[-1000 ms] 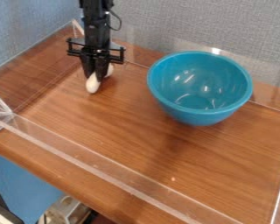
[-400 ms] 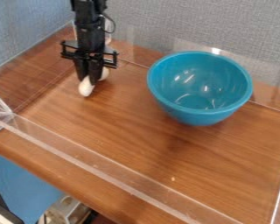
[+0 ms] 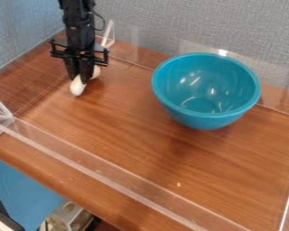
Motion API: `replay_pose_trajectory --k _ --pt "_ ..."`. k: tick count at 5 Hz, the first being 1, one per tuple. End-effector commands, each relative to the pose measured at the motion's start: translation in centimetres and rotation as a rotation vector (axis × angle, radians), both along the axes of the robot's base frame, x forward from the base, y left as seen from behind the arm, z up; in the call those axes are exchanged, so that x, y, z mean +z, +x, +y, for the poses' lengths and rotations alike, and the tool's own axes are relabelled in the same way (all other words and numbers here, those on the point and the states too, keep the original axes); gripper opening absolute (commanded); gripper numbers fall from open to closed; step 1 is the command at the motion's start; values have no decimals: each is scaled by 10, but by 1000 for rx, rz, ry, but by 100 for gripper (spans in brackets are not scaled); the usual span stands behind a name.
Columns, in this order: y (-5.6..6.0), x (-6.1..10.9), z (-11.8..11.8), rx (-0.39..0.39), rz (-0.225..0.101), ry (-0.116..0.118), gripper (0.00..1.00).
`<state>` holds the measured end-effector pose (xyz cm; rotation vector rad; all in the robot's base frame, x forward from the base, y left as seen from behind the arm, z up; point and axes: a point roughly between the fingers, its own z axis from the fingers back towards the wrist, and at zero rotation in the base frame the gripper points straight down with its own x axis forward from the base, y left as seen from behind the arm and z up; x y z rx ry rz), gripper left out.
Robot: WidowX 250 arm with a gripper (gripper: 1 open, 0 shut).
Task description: Put the mushroom in the blue bowl
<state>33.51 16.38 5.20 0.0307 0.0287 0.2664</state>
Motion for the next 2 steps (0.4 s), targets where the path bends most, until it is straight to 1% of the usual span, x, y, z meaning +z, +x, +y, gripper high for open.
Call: replay_pose_trajectory --k 1,2 --pt "7 60 -14 41 -110 61 0" --pt "16 101 -32 20 -159 36 0"
